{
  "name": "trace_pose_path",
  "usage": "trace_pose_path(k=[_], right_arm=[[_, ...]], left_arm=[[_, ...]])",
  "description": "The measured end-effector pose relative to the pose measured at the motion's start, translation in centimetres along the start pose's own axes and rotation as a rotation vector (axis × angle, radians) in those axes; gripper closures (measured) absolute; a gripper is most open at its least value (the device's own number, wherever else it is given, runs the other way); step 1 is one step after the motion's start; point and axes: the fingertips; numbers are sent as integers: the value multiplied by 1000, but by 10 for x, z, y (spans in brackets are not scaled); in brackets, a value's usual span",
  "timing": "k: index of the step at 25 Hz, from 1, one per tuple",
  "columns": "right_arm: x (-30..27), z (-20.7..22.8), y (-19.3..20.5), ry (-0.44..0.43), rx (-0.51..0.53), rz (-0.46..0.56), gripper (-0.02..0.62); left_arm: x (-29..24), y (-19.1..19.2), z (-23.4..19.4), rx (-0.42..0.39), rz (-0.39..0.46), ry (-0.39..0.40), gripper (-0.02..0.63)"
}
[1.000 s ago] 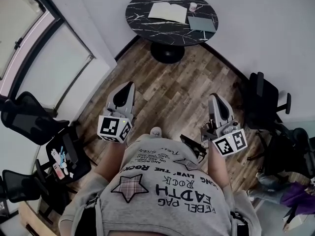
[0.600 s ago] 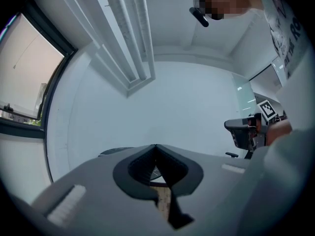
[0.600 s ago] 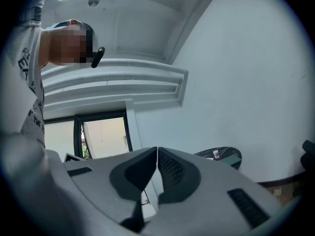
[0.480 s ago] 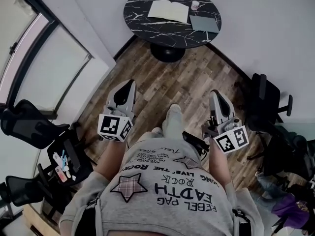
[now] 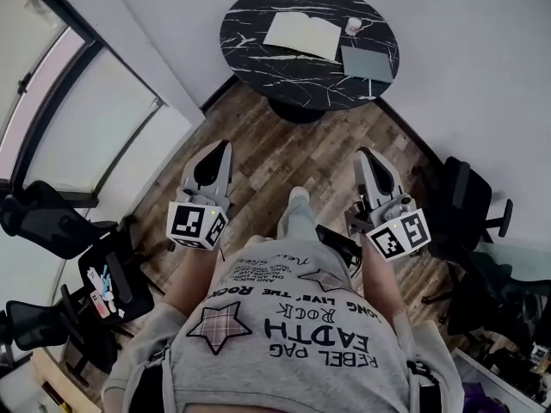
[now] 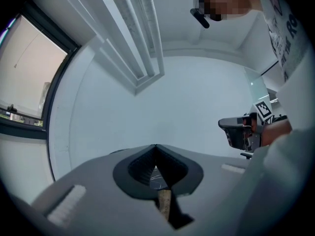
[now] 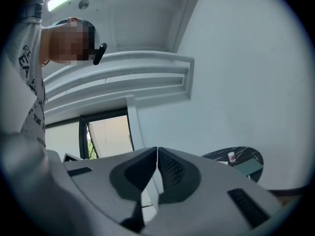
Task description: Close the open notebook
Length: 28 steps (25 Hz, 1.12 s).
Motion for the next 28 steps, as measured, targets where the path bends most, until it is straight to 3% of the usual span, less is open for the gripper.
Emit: trace_pose_path(k=[15, 28], right_arm=[[-85, 131, -16, -101, 30, -16, 581], [-116, 177, -4, -96, 6, -48, 581]], left_arm=[[-140, -18, -17, -10, 30, -91, 597], [-196, -8, -28, 25, 4, -96, 597]])
Point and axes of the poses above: the fingertips, and each gripper's own axes: x backward along the fingers, z to its right, y out of its underside, and after that the axes turned 7 degrees about x, right-handed
